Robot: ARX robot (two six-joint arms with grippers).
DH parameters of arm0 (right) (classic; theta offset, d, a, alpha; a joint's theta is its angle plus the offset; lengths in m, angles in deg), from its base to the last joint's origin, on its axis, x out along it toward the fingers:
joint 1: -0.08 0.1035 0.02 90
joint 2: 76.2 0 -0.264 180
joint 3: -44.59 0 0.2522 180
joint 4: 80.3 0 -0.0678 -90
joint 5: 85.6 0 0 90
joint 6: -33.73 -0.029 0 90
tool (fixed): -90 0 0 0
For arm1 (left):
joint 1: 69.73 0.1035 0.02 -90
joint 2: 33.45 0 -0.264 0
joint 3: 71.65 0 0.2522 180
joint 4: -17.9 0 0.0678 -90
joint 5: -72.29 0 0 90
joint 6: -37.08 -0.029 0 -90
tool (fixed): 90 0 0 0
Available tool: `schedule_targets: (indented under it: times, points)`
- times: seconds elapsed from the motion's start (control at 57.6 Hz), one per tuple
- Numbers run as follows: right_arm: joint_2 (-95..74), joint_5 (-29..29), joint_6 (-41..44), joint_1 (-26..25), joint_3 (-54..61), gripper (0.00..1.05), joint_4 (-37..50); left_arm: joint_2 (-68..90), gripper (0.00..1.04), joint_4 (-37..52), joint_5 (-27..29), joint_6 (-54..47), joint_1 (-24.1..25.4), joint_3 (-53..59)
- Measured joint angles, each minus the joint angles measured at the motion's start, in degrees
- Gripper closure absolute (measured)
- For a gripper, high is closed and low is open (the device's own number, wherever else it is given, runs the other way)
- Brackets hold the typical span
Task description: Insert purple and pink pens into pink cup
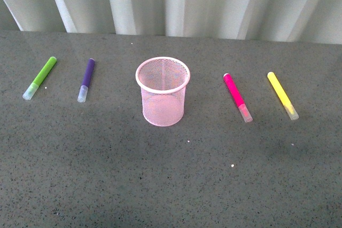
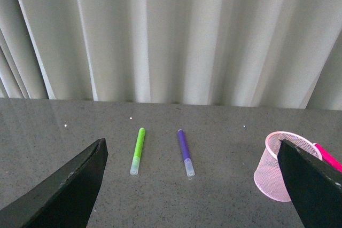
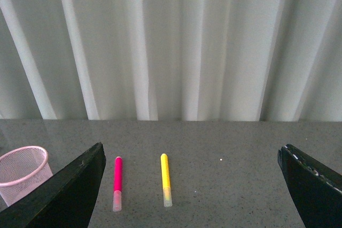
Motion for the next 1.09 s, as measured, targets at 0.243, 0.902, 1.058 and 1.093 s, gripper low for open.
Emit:
schedule_targets:
  times: [0.243,0.902,1.058,1.093]
  points:
    - [0.0,0.0,0.0,0.0,0.0,0.07,0.0,0.0,0.07,0.0,0.0,0.0,0.0,0.0]
    - [0.0,0.0,0.0,0.0,0.0,0.07,0.0,0.0,0.07,0.0,0.0,0.0,0.0,0.0]
    - [0.0,0.0,0.0,0.0,0.0,0.07,0.0,0.0,0.07,0.0,0.0,0.0,0.0,0.0]
    - [0.0,0.0,0.0,0.0,0.0,0.07,0.0,0.0,0.07,0.0,0.0,0.0,0.0,0.0]
